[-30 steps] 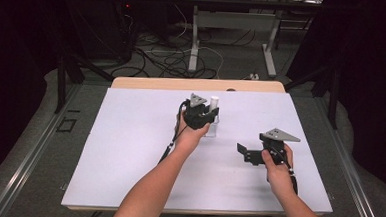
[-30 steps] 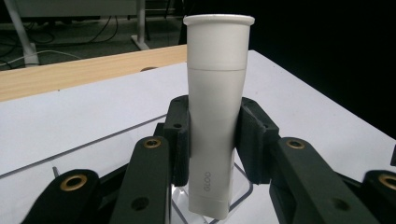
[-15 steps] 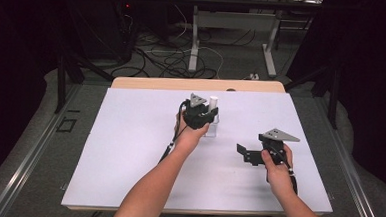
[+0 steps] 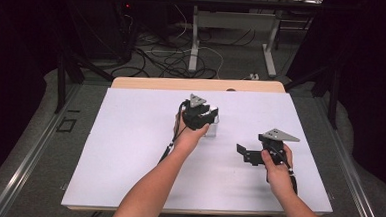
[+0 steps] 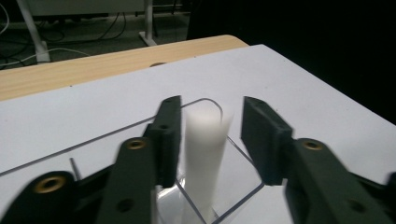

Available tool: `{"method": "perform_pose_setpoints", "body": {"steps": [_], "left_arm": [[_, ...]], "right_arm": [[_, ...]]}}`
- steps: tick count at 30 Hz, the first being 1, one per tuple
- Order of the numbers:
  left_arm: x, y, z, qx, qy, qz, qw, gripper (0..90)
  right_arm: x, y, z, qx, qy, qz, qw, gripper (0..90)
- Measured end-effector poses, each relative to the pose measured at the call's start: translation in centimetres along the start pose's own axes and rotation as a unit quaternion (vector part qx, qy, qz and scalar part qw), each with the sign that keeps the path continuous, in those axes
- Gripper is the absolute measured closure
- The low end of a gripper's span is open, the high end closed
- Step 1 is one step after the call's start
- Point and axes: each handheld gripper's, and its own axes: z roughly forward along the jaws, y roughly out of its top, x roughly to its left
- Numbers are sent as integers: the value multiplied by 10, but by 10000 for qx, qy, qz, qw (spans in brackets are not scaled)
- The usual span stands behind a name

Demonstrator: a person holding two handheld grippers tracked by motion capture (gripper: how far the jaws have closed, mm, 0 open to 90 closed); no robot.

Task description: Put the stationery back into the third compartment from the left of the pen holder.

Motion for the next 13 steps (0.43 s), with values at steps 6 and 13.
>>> {"method": "perform_pose_setpoints", "body": {"steps": [6,13], "left_arm": [[5,1,-27,-103,4,144,9998,368],[25,0,-73,-243,-8,-121,9996,281]], "right_arm": [[-2,0,-1,-24,-2,29,10000,1],[-4,0,-2,-56,-55,72,9999,1]]}}
